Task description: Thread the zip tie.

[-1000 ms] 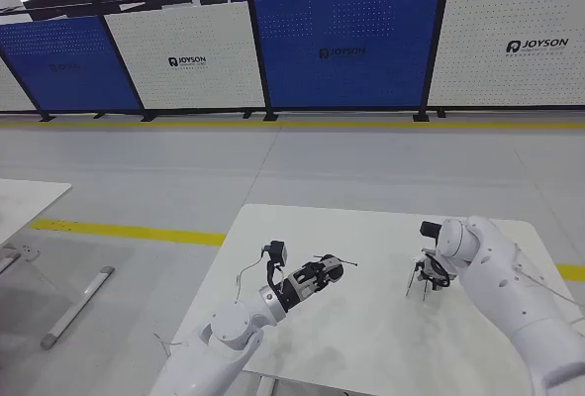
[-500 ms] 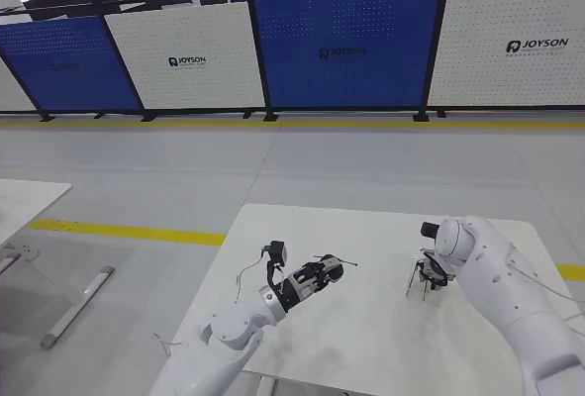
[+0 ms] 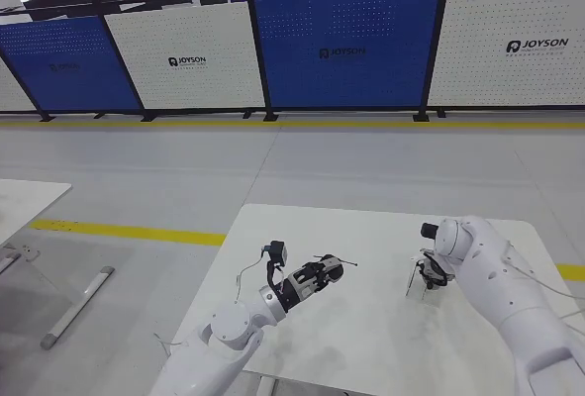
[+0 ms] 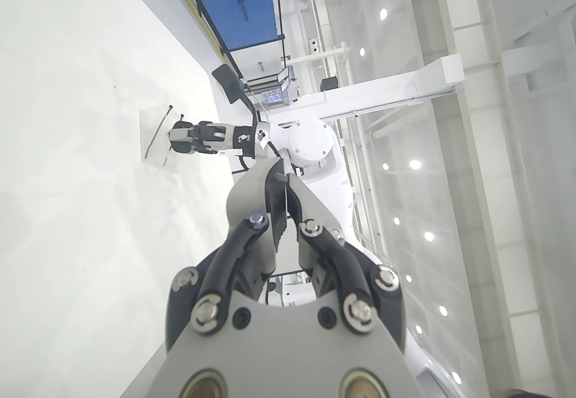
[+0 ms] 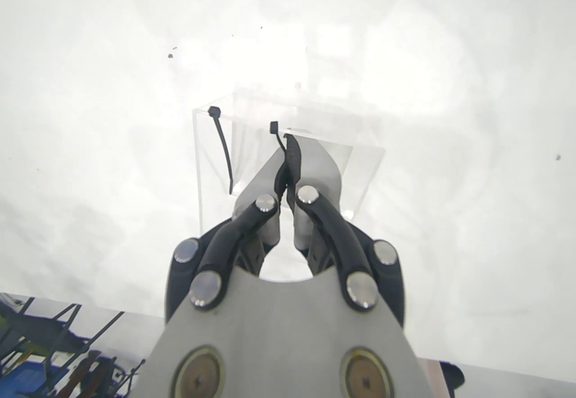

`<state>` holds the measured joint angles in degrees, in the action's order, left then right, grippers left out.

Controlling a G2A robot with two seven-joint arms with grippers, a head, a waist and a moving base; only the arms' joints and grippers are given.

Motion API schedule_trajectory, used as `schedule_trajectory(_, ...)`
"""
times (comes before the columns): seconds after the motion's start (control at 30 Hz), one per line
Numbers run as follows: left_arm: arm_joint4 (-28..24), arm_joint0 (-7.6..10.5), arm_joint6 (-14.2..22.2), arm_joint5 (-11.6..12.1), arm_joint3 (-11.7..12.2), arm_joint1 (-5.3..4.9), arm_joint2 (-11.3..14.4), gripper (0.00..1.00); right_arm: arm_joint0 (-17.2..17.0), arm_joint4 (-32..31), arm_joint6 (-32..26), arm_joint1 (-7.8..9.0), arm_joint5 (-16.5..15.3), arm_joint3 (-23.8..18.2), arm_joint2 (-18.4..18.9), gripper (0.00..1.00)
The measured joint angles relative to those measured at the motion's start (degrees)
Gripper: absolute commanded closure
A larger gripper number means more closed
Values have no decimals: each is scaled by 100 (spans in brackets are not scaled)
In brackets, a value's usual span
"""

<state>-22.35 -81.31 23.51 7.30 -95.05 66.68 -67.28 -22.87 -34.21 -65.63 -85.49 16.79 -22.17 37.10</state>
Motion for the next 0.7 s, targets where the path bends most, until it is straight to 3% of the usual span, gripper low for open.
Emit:
schedule_trajectory(0.33,0,0,0,0,0,0,0,100,63,144,93,44,-386,121,199,100)
schedule_trajectory(0.7,0,0,0,0,0,0,0,100,-92,90,4,297,-432,-357,485,100)
